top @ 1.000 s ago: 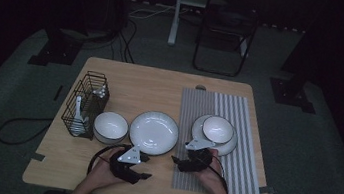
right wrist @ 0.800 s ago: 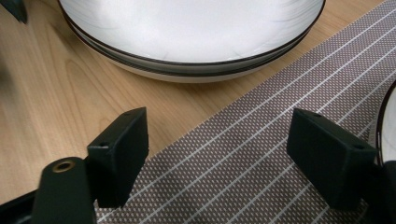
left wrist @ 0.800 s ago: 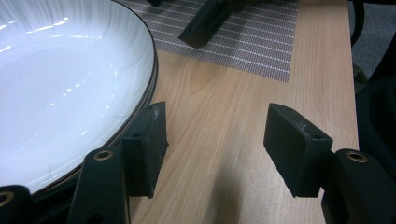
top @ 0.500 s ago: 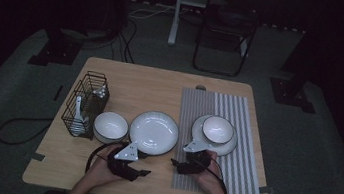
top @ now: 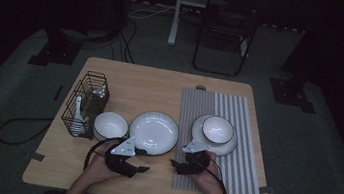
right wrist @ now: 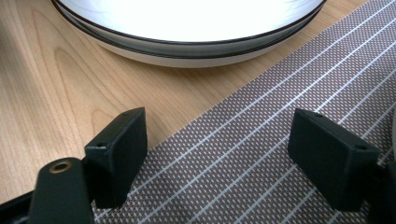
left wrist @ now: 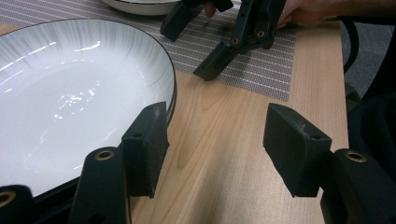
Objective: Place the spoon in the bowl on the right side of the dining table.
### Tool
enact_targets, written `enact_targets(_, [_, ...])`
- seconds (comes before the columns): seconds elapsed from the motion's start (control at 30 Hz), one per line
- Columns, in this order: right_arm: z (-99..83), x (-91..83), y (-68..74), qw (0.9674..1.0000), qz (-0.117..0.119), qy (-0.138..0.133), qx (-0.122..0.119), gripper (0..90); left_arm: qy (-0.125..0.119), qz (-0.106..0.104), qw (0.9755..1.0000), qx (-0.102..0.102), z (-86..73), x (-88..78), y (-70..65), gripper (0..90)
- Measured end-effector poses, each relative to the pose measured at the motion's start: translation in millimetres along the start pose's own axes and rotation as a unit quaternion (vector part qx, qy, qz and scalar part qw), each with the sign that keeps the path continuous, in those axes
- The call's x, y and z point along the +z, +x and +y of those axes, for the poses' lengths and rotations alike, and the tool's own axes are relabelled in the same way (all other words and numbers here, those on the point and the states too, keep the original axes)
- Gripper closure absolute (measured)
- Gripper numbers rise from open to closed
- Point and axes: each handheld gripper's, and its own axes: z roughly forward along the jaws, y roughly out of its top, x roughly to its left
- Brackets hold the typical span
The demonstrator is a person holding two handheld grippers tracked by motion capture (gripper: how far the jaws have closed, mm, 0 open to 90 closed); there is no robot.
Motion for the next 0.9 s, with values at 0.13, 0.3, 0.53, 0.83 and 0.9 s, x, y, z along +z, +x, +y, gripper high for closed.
enact_targets(0.13, [0.0, 0.1, 0.1, 1.0000, -0.002, 0.000, 0.001, 19.8, -0.001, 0.002, 1.0000, -0.001, 0.9, -1.9, 1.5, 41.0])
enact_targets(0.3, [0.1, 0.3, -0.4, 1.0000, 0.002, 0.001, 0.003, 20.4, 0.000, 0.007, 1.0000, 0.001, 3.5, -6.7, 5.6, 41.0])
enact_targets(0.53, [0.2, 0.5, -1.1, 1.0000, 0.005, 0.002, 0.005, 20.4, -0.004, 0.021, 0.9997, 0.010, 10.3, -16.8, 12.6, 41.0])
enact_targets(0.83, [0.2, 0.6, -1.0, 1.0000, 0.004, 0.002, 0.006, 20.5, -0.008, 0.027, 0.9995, 0.014, 19.0, -24.1, 19.5, 41.7])
enact_targets(0.9, [0.2, 0.6, -1.1, 1.0000, 0.005, 0.002, 0.005, 20.5, -0.009, 0.028, 0.9995, 0.015, 20.1, -25.1, 20.2, 41.8])
